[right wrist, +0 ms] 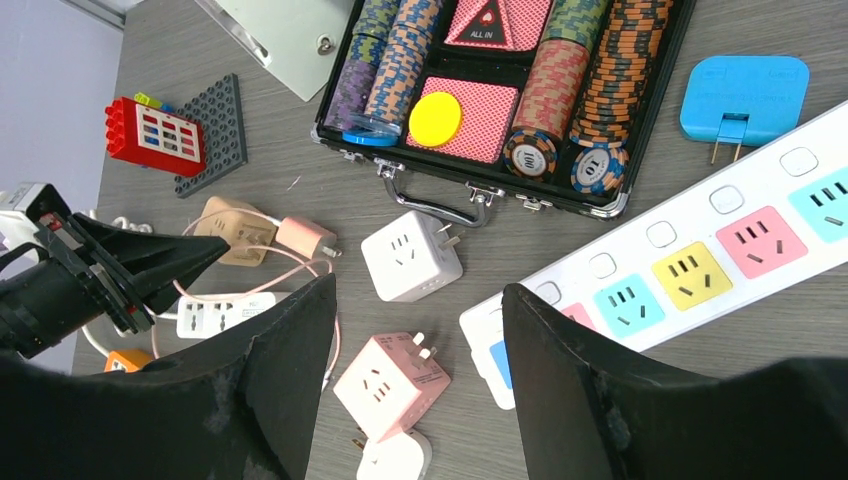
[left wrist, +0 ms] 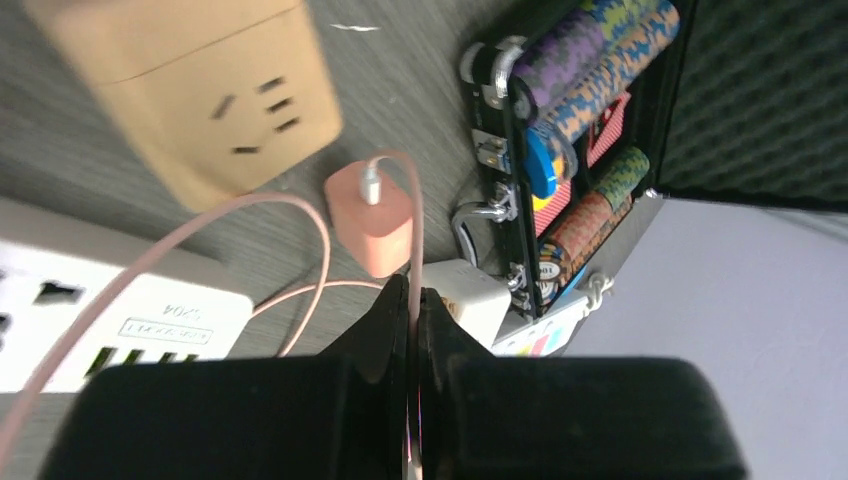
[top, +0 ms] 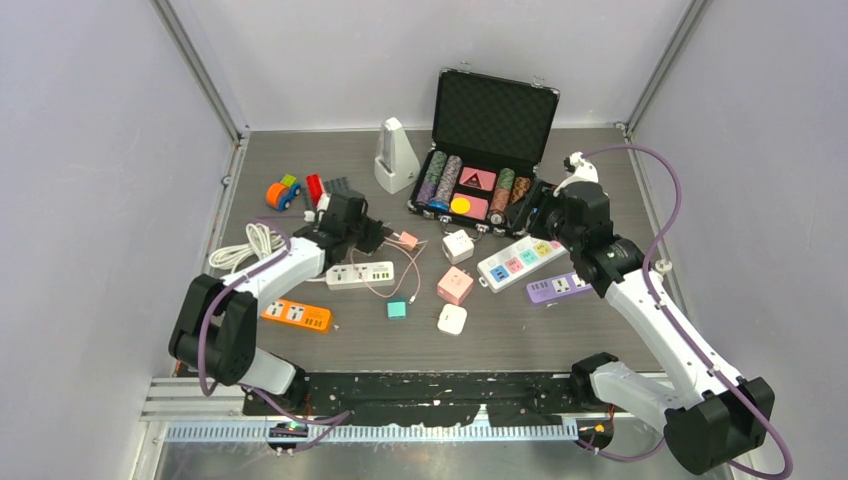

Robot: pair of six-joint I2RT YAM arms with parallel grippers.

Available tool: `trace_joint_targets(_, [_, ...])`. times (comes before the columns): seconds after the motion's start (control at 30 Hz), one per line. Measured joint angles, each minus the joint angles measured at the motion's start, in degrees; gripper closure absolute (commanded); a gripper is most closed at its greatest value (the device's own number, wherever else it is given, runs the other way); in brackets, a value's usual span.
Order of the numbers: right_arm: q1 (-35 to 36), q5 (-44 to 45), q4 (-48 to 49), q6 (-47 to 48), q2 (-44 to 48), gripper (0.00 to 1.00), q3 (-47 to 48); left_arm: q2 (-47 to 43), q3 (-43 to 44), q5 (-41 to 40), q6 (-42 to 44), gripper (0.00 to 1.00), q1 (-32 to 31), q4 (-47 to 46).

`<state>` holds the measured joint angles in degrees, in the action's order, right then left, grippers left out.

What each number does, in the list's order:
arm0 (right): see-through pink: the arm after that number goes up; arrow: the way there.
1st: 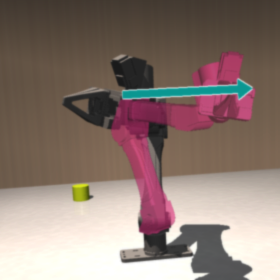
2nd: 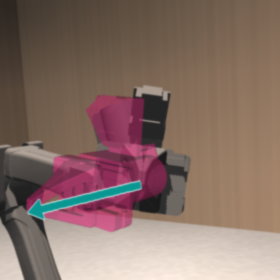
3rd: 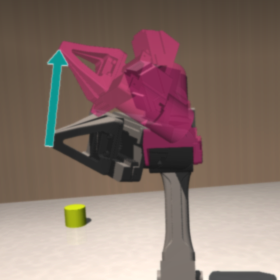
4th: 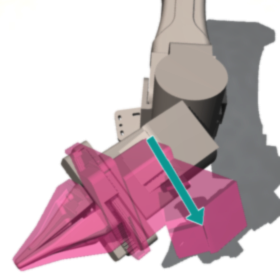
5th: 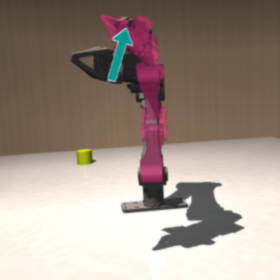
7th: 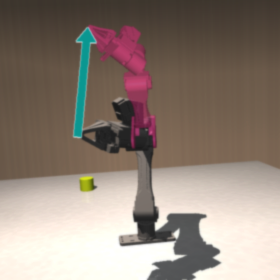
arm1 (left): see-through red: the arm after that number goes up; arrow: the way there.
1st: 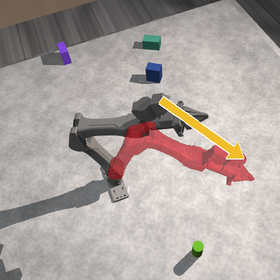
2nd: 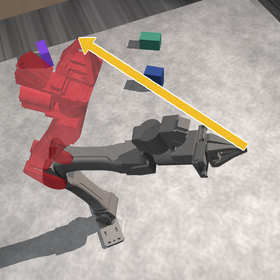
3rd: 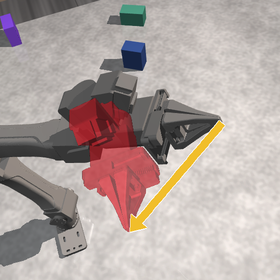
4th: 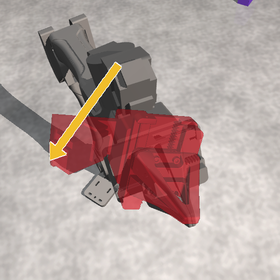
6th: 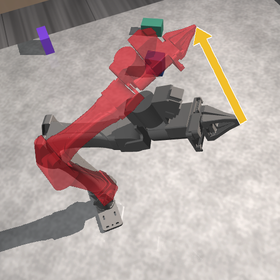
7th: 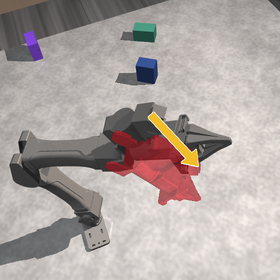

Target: Insert the plug

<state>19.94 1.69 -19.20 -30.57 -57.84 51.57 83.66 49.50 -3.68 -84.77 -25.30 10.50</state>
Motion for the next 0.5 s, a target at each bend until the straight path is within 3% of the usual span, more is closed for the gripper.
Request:
trace_joint_targets(0.2, [0.0, -0.5, 0.15, 0.44, 0.96, 0.32, 0.0, 3.72, 8.11, 5.51, 11.06, 1.0, -0.57, -1.25])
trace_joint_targets(0.37, [0.0, -4.52, 1.79, 2.16, 0.96, 0.26, -0.02, 4.74, 16.0, 13.27, 25.88, 1.0, -1.73, -1.6])
trace_joint_targets(0.5, [0.0, -9.86, 5.44, 3.56, 0.92, 0.17, -0.61, 4.79, 22.14, 20.26, 41.07, 1.0, -2.03, 4.24])
